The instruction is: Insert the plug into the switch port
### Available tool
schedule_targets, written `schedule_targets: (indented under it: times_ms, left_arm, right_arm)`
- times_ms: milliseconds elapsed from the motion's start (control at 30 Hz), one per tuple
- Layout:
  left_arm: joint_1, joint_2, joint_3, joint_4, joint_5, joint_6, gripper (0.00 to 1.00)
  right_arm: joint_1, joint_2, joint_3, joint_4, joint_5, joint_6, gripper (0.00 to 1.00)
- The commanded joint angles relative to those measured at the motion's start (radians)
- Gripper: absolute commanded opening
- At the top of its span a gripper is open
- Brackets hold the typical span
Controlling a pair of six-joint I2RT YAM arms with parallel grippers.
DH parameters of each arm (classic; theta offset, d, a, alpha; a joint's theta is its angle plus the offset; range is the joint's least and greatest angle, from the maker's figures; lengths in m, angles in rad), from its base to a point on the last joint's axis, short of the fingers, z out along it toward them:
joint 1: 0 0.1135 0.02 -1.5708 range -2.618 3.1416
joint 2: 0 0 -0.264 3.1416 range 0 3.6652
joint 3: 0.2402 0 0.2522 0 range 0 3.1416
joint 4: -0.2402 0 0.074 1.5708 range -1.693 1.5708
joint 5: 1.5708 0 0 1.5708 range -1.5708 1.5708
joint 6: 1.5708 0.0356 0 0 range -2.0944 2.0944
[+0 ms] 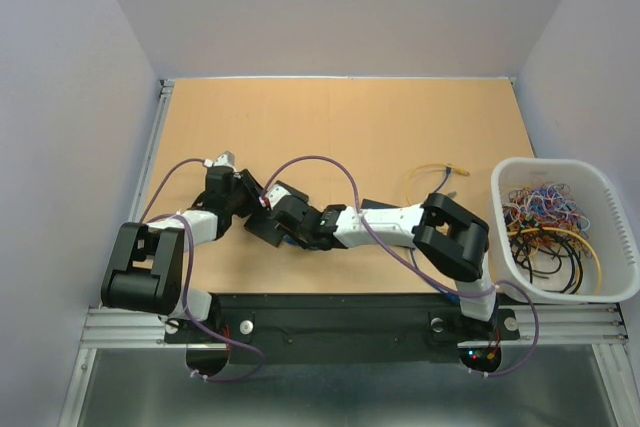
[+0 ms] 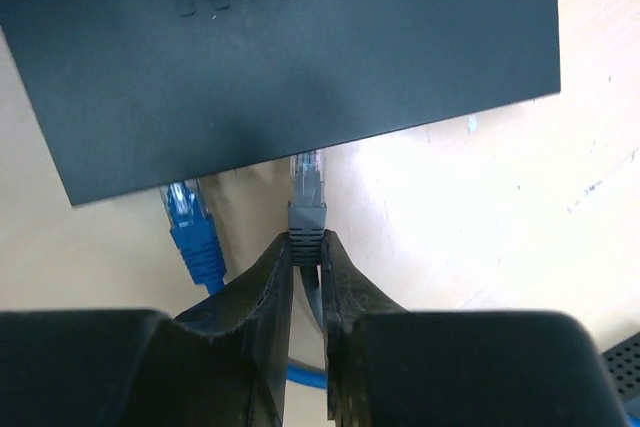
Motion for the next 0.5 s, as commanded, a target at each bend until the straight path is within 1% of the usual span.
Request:
schedule_targets:
  times_ms: [0, 100, 467]
  left_arm:
    - [-0.034, -0.006, 0.000, -0.046, 0.081, 0.008, 0.52]
    - [-0.038, -0.001, 0.000, -0.042, 0.083, 0.010, 0.51]
    - [-0.060, 0.011, -0.005, -0.033, 0.095, 0.013, 0.50]
  right_arm:
    - [-0.002, -0.135, -0.080, 0.225, -0.053, -0.139, 0.00]
    - [-0.006, -0.154, -0.101, 0.265, -0.059, -0.164, 0.00]
    - [-0.009, -0.062, -0.066, 0.274, -0.062, -0.139, 0.00]
